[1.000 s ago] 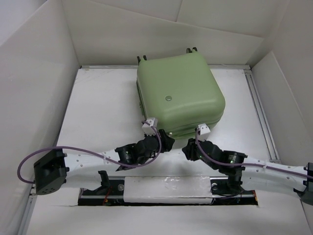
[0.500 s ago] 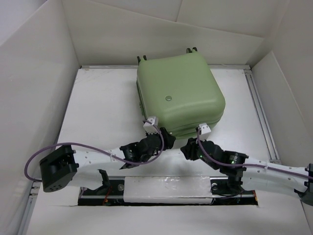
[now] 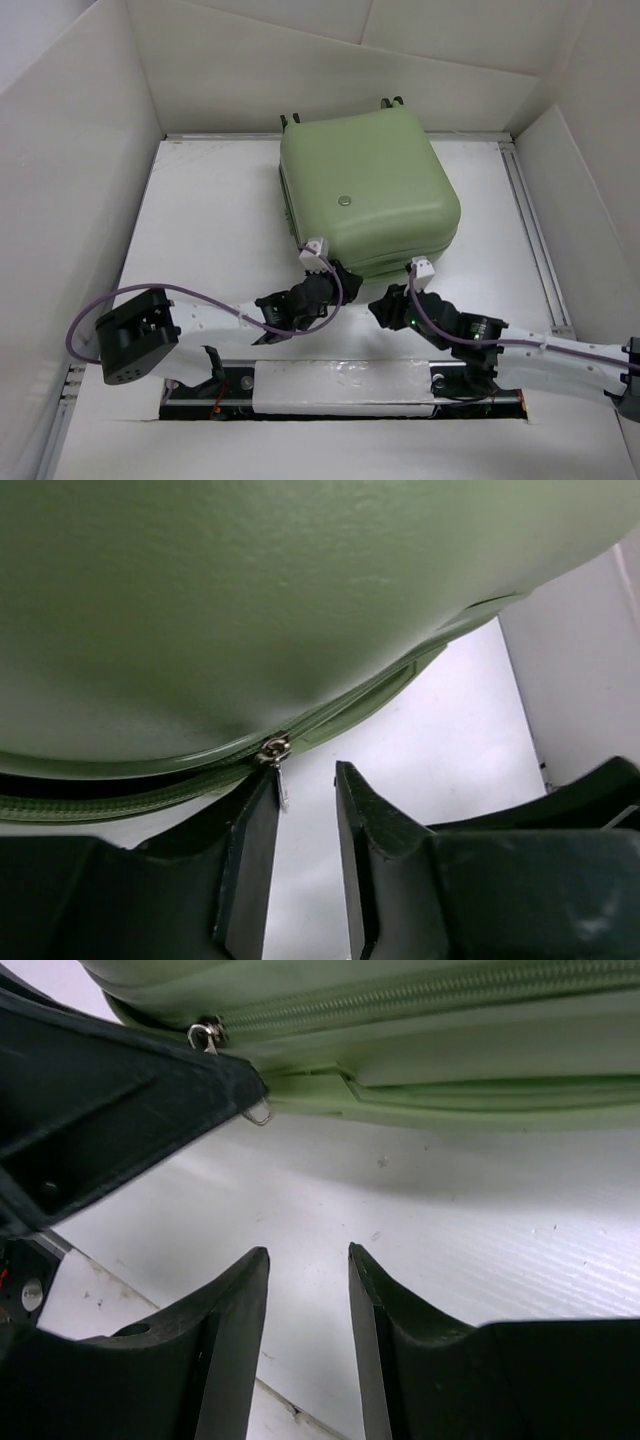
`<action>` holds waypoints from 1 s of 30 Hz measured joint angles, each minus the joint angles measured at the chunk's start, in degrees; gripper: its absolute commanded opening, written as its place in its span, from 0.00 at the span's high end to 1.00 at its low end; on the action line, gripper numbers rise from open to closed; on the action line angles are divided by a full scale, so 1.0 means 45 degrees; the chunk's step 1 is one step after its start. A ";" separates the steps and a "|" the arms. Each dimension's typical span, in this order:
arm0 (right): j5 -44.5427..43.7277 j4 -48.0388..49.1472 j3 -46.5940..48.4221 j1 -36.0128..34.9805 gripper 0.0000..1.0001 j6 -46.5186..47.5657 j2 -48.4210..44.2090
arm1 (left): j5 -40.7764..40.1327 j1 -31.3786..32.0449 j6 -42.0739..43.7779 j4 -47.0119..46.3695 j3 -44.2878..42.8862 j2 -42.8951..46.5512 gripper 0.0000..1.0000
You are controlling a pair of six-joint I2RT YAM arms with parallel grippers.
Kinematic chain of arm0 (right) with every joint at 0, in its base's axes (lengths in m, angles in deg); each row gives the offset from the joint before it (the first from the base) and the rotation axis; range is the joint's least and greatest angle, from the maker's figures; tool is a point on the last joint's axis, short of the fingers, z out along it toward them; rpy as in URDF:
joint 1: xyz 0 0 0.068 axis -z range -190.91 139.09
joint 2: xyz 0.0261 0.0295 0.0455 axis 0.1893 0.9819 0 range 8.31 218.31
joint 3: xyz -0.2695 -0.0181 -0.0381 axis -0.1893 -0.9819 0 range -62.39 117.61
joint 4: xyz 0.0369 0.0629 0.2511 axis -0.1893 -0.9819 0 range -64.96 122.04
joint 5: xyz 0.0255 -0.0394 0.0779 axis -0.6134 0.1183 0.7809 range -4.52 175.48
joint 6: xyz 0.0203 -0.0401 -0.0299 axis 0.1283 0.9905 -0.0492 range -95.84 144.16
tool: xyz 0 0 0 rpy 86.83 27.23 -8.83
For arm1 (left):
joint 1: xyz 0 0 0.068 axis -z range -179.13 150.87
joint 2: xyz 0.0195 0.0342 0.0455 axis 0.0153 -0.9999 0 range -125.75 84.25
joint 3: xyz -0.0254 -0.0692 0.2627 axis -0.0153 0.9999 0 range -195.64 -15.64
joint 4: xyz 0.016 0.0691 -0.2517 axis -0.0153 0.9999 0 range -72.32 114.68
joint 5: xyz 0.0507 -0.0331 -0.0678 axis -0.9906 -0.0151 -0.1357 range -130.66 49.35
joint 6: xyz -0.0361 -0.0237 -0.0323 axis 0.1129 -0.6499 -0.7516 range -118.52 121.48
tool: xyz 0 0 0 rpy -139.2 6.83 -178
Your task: Pack the luggage
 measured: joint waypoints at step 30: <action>-0.1987 0.0423 0.0039 0.2137 0.19 -0.2453 0.1438 | 0.0243 -0.0287 -0.0238 -0.2696 0.2278 0.1195 1.00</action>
